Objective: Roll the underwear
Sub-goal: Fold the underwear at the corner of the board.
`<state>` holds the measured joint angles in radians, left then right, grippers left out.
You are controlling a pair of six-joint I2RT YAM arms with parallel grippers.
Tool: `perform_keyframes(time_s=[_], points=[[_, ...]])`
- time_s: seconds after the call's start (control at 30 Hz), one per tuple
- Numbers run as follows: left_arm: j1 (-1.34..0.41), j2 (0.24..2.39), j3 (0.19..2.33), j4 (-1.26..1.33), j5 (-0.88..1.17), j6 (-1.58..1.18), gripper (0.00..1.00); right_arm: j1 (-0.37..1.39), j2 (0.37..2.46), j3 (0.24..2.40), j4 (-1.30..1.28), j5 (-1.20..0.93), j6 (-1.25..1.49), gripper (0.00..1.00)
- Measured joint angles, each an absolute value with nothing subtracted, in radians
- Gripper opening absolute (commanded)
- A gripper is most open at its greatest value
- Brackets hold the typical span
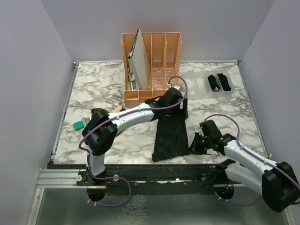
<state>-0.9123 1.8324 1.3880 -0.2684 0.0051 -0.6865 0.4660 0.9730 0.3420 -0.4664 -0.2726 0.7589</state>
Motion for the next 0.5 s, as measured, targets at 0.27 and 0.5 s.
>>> perform_keyframes(time_s=[0.27, 0.5], points=[[-0.927, 2.02, 1.594, -0.37, -0.03, -0.727, 0.64, 0.471, 0.923, 0.335, -0.494, -0.238, 0.758, 0.0], [-0.93, 2.235, 1.869, -0.529, -0.047, -0.762, 0.63, 0.471, 0.908, 0.333, -0.503, -0.232, 0.757, 0.0]])
